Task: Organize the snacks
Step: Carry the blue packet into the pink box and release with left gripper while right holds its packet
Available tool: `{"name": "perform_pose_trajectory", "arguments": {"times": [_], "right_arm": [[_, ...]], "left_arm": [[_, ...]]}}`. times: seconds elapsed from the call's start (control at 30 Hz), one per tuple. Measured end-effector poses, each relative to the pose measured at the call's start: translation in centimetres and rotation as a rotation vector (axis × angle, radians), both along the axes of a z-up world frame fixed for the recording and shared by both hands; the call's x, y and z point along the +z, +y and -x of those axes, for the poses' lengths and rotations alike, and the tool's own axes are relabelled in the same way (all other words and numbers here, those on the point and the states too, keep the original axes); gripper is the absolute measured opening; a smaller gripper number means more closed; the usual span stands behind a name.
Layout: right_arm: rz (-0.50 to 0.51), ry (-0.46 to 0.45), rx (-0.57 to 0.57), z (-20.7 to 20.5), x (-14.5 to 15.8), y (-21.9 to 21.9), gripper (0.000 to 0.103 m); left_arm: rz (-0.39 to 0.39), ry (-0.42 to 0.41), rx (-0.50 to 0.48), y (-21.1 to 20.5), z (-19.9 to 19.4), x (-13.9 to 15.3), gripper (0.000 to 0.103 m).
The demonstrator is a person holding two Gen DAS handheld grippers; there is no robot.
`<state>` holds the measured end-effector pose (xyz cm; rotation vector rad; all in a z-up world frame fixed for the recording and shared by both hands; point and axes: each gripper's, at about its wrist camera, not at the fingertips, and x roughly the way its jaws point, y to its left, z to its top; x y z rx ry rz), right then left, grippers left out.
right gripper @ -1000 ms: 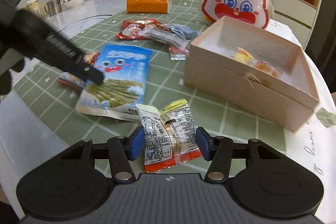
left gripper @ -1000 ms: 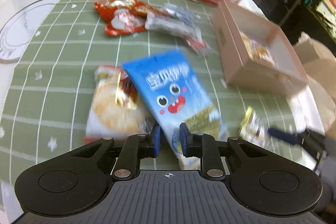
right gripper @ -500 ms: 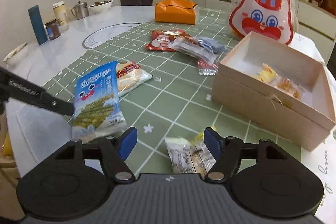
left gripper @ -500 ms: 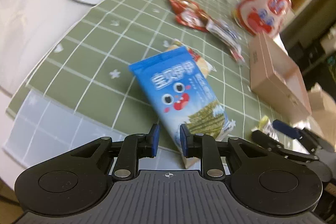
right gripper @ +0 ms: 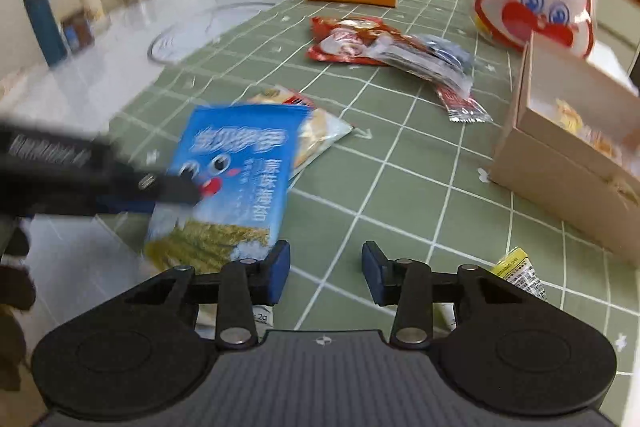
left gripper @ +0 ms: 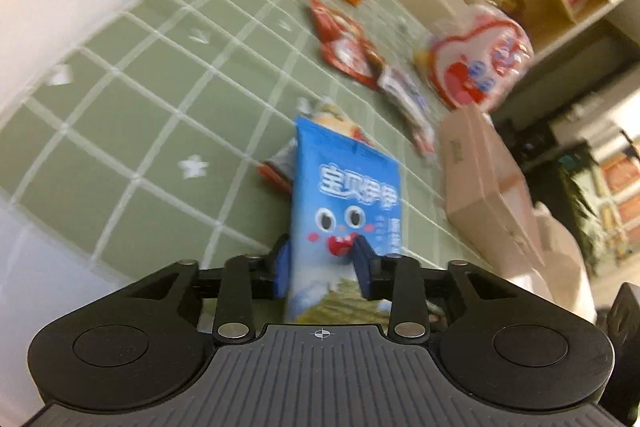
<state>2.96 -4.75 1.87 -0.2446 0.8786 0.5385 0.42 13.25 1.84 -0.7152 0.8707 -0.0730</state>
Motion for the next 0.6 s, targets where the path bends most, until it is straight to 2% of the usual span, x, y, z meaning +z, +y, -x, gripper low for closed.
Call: {"name": "perform_pose_trajectory", "arguments": {"times": [0.1,0.2,0.3,0.33,0.37,0.4,0.47,0.53,0.6], "right_arm": [[0.013,0.001,-0.028,0.2,0.1,0.2,0.040],[0.006,0.025,-0.063,0.2,0.3,-0.5,0.040],[-0.001,0.040,-0.050,0.4,0.4,-1.6,0.039],[-0.007,0.043,-0.045,0.5,0.4,-1.9,0.039],[-0.024,0.049,-0.025,0.7,0.4,-2.3,0.039],[-0.045,0.057,-0.001,0.9,0.5,-2.7,0.040],[-0.058,0.049,0.031,1.4,0.4,-3.2,0.040],[-0.054,0.032,0.079,1.9,0.3,-3.4,0.040],[-0.041,0.021,0.106,2.3,0.6,-3.6,0.040]], "left_arm": [[-0.040,-0.004,-0.082,-0.4,-0.8,0.3,0.040],[0.012,0.025,-0.137,-0.8,-0.8,0.2,0.039],[0.035,0.020,-0.180,-1.4,-0.2,0.3,0.032],[0.051,0.008,-0.189,-1.6,0.3,0.5,0.023],[0.086,-0.010,-0.206,-1.8,0.6,0.7,0.020],[0.107,-0.018,-0.218,-2.2,0.9,0.9,0.020],[0.045,-0.013,-0.222,-3.4,1.1,1.4,0.023],[-0.023,0.025,-0.197,-4.4,0.7,1.3,0.022],[-0.034,0.052,-0.164,-4.8,0.3,1.0,0.022]]}}
